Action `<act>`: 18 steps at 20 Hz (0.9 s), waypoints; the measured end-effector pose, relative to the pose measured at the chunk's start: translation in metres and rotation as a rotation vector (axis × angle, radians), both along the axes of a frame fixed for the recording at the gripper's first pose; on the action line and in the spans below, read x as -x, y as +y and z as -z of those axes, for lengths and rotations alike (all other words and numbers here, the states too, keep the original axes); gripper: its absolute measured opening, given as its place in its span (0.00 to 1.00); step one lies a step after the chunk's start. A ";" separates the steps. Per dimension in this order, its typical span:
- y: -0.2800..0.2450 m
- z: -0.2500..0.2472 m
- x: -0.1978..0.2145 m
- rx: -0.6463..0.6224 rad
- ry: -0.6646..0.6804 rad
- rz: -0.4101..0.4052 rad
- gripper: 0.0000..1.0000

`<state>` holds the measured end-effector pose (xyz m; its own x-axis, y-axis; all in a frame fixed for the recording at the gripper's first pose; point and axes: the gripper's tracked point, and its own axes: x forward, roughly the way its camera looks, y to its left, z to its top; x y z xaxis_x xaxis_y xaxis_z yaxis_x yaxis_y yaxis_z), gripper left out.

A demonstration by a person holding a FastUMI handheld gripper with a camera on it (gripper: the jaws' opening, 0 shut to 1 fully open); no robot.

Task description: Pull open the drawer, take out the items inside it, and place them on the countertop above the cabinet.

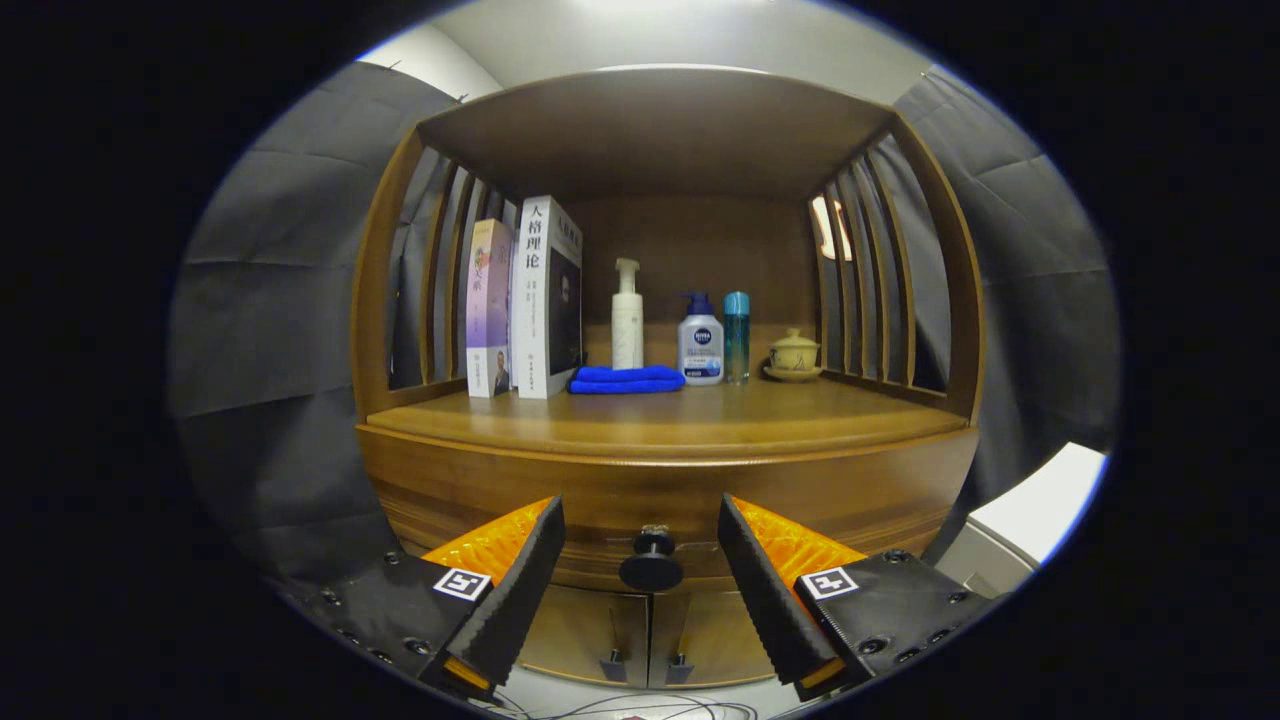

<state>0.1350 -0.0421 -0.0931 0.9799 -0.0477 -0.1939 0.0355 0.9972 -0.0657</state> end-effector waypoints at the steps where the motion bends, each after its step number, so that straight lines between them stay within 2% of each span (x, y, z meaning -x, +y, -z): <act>1: 0.000 0.006 -0.002 -0.006 0.013 0.004 0.97; 5: -0.005 0.029 -0.010 -0.005 0.062 0.022 0.97; 7: -0.006 0.040 -0.012 -0.011 0.086 0.024 0.92; 18: -0.011 0.056 -0.019 -0.011 0.138 0.045 0.28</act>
